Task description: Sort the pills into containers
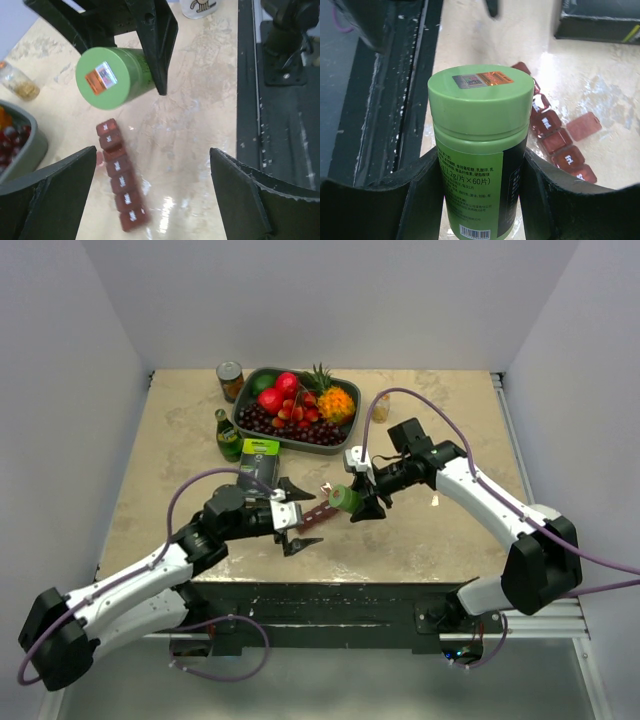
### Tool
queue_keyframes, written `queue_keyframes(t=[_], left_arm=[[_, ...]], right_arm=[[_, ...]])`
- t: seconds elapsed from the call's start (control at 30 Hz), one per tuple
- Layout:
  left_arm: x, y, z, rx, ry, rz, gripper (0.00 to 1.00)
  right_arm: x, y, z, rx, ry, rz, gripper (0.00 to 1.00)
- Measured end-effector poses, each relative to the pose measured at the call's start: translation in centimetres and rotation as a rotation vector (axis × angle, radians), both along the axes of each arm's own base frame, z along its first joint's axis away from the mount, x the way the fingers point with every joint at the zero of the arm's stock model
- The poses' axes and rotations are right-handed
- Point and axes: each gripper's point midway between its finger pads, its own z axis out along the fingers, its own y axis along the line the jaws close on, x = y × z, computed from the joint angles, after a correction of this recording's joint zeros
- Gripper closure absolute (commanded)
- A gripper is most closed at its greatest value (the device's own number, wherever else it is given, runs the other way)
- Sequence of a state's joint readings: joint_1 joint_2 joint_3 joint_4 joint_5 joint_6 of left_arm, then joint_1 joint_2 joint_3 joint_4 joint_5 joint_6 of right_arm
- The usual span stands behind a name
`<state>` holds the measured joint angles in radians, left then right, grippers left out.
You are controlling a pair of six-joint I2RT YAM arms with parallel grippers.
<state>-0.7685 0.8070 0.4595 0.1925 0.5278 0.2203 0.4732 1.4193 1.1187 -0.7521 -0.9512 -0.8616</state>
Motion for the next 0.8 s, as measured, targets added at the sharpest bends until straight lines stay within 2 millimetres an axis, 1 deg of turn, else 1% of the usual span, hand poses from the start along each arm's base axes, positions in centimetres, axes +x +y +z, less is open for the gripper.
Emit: queue_keyframes(t=[0.07,0.13,0.2,0.3,0.33,0.37,0.4,0.43,0.5,0.53,0.6,0.63,0.7,0.73,0.8], left_arm=[[0.9,-1.1,-0.3,0.034,-0.049,-0.035,0.02],[1.7,-2.3,0.0,0.042,-0.095,-0.072,0.02],[2.2,-3.0,0.4,0.035,-0.131,-0.097,0.04],[2.3,-3.9,1.2,0.009,-0.166,-0.131,0.12],[2.3,-4.2,1.5,-0.003,-0.173,-0.144,0.17],[2.3,-4.5,1.8,-0.015,-0.179,-0.157,0.2],[2.2,-4.7,1.9,-0.023,-0.18,-0.169,0.23],[2.2,-4.9,2.1,-0.03,-0.18,-0.179,0.29],[2.3,-5.3,2.2,-0.036,-0.172,-0.19,0.36],[2.5,-5.5,2.3,-0.038,-0.169,-0.189,0.43],[2.8,-5.7,2.5,-0.044,-0.169,-0.186,0.47],[2.8,-5.7,2.6,-0.047,-0.164,-0.186,0.53],[2.8,-5.7,2.6,-0.049,-0.153,-0.183,0.61],[2.8,-5.7,2.6,-0.05,-0.149,-0.182,0.73],[2.8,-5.7,2.6,-0.054,-0.136,-0.177,0.88]], right_arm=[[-0.6,0.0,0.0,0.007,-0.001,0.03,0.99],[-0.9,0.0,0.0,0.014,-0.001,0.05,0.99],[-1.2,0.0,0.0,0.015,-0.003,0.065,0.99],[-1.4,0.1,0.0,0.016,-0.008,0.077,0.99],[-1.4,0.1,0.0,0.017,-0.011,0.079,0.99],[-1.4,0.1,0.0,0.018,-0.013,0.08,0.99],[-1.4,0.1,0.0,0.018,-0.015,0.08,0.99],[-1.4,0.1,0.0,0.018,-0.015,0.081,0.99],[-1.4,0.0,0.0,0.018,-0.015,0.082,0.99],[-1.5,0.0,-0.1,0.015,-0.012,0.083,0.99],[-1.5,0.0,-0.1,0.014,-0.009,0.085,0.99],[-1.6,0.0,-0.1,0.013,-0.005,0.085,0.99],[-1.7,-0.1,-0.2,0.011,-0.001,0.085,0.99],[-1.7,-0.1,-0.2,0.01,0.0,0.085,0.99],[-1.8,-0.1,-0.1,0.011,0.002,0.085,0.99]])
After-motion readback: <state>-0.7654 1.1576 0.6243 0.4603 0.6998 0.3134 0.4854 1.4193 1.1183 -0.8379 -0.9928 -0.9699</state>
